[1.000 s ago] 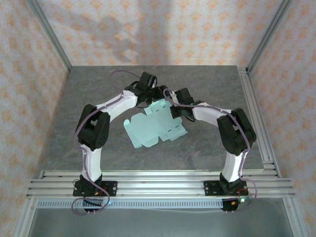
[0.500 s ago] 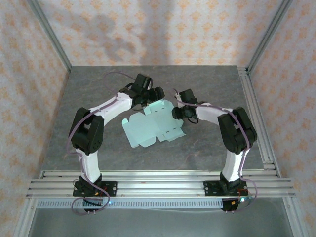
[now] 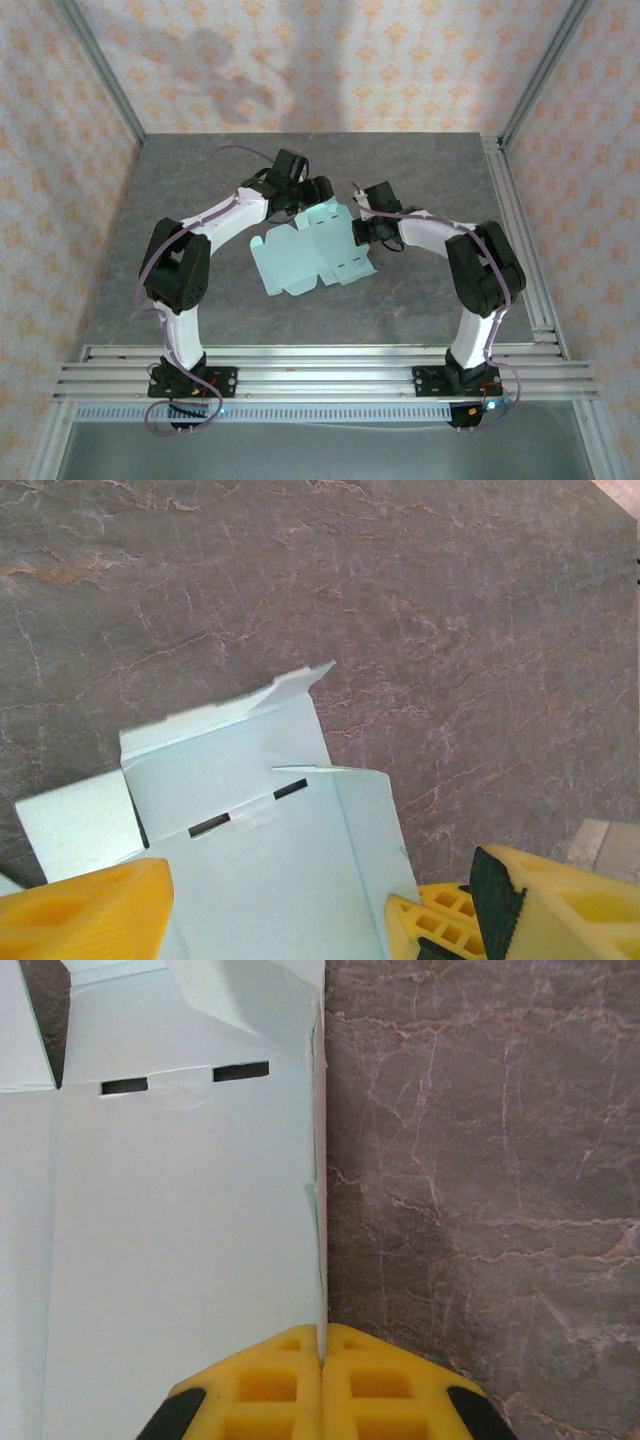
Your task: Fold the paper box
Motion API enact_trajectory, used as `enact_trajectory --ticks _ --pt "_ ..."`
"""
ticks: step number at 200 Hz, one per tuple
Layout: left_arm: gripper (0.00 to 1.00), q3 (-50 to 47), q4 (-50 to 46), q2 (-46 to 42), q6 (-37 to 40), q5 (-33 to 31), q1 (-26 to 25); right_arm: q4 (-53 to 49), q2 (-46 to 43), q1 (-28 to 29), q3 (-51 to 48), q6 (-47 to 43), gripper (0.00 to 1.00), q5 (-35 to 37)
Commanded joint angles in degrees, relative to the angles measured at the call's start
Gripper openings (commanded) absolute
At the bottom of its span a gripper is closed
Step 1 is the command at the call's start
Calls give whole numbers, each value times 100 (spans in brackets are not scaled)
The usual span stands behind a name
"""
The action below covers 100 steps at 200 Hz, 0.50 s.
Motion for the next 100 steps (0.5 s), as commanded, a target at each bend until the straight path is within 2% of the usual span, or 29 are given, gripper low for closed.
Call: enact_trajectory --ticks 1,64,100 --pt "79 55 -60 -126 166 -41 58 139 -326 232 -164 -483 0 584" --pt "82 643 -504 394 317 396 70 1242 -565 640 -749 -1135 0 1051" --pt "83 948 -662 675 368 585 35 1500 -501 855 -816 -1372 0 1484"
